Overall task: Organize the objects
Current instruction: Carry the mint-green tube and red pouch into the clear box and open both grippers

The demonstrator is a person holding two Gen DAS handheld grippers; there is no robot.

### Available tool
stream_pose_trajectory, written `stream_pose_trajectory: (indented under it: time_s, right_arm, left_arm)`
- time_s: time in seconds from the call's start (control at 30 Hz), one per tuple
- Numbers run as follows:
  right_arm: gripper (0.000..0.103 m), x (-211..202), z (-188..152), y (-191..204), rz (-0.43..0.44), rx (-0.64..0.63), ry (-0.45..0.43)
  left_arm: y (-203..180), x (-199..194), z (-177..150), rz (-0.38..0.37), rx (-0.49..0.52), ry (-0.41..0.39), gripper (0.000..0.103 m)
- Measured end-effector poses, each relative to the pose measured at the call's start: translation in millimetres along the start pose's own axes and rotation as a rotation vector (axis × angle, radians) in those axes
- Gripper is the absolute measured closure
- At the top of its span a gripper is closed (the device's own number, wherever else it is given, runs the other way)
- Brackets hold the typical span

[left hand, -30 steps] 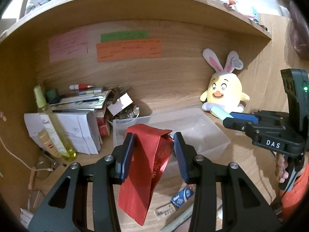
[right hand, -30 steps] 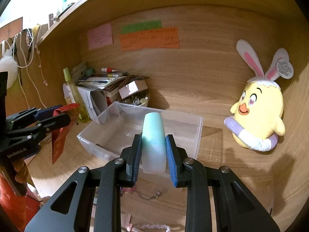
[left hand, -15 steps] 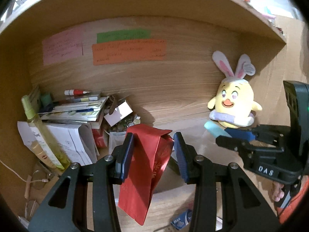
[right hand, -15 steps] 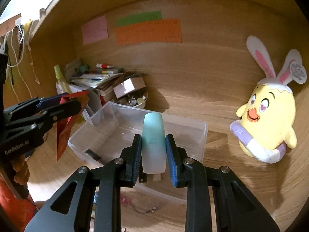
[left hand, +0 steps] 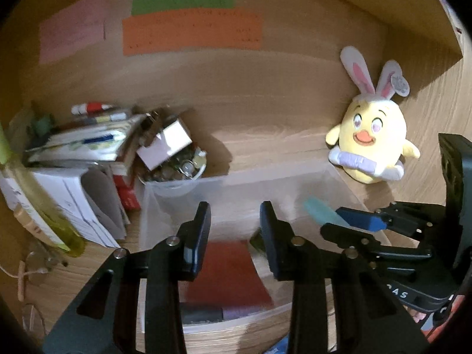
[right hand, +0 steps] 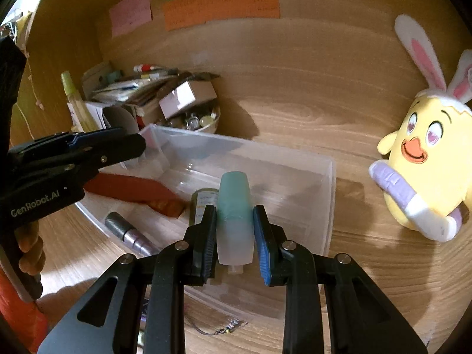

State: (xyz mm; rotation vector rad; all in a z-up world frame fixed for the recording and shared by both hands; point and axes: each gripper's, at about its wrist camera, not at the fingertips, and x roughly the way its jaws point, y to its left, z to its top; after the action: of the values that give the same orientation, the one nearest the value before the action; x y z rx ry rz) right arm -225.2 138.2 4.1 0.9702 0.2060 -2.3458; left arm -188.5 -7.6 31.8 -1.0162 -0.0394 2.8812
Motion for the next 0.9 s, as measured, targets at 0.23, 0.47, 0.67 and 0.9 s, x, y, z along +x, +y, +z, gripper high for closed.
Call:
stream_pose_trajectory:
  time_s: [0.23,0.47,0.67,0.9]
  right_arm:
    - [0.08,15,-3,1,0.006,-0.006,0.041]
    - [0.075,15,-3,3,0.001,0.0,0.047]
    - [0.053,-6,0,10,-0.016,-0.019,-0.016]
    - [0.031,-38,0,17,-0.024,-0.027,-0.087]
  left_arm:
    - [-4,4,-8,-0.01,0.002,0.028,0.069]
    - [1,-4,-17,-0.008,-0.022,0.039,0.058]
    - [6,-24,-22,0.009,-0.034,0.012,0.04]
    - [10,-55,-29,0.033,-0.043,-0.032,0.021]
